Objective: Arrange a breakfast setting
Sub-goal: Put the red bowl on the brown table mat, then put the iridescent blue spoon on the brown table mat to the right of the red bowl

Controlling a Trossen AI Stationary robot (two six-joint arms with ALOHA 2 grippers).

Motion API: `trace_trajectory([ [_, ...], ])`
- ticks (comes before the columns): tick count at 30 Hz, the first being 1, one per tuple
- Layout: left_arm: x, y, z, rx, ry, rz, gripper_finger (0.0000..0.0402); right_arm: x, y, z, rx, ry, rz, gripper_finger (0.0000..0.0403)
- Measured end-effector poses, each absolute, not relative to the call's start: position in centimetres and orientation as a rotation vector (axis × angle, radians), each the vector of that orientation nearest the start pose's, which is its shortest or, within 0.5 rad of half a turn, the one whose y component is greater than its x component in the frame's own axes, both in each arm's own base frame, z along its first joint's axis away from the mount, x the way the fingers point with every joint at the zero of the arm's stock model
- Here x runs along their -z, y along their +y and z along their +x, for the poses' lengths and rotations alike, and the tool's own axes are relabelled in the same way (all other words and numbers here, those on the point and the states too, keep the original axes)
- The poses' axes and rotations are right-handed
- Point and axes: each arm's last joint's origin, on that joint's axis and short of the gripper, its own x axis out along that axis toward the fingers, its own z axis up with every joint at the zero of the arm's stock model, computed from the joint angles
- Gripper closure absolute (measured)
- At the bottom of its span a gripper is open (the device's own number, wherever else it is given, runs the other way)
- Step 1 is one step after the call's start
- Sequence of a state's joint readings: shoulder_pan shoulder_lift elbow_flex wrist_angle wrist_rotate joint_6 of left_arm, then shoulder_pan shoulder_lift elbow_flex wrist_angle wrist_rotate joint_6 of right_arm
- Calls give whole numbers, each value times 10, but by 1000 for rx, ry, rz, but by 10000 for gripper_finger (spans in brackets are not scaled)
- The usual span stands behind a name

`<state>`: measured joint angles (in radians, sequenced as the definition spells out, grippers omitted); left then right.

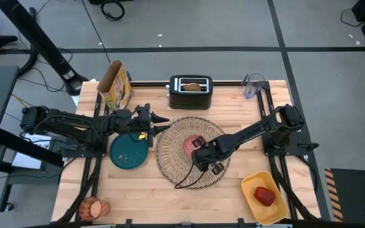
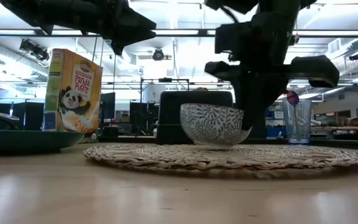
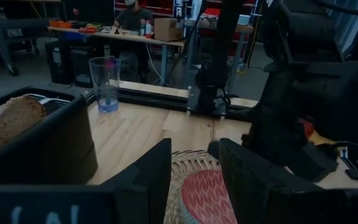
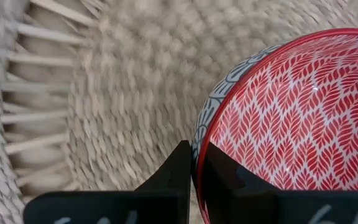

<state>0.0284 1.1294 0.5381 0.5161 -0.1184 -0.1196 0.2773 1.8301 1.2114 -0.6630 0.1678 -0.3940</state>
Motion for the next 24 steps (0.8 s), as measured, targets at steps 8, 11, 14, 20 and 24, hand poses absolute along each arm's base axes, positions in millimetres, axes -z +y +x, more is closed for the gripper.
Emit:
trace_trajectory([
  [8,-258,10,233,-148,26,-91,257,-169,90,341,-358,1217,-634,362],
  [11,-260,10,232,-148,12,-91,257,-169,90,342,-356,1212,-634,344],
  [14,-260,10,232,-149,15,-91,257,-169,89,342,-342,1213,-635,324],
  [20,-260,10,232,-146,14,-88,257,-177,90,340,-282,1191,-589,280],
  [24,-260,9,232,-119,14,-67,257,-194,91,332,-249,1169,-554,258],
])
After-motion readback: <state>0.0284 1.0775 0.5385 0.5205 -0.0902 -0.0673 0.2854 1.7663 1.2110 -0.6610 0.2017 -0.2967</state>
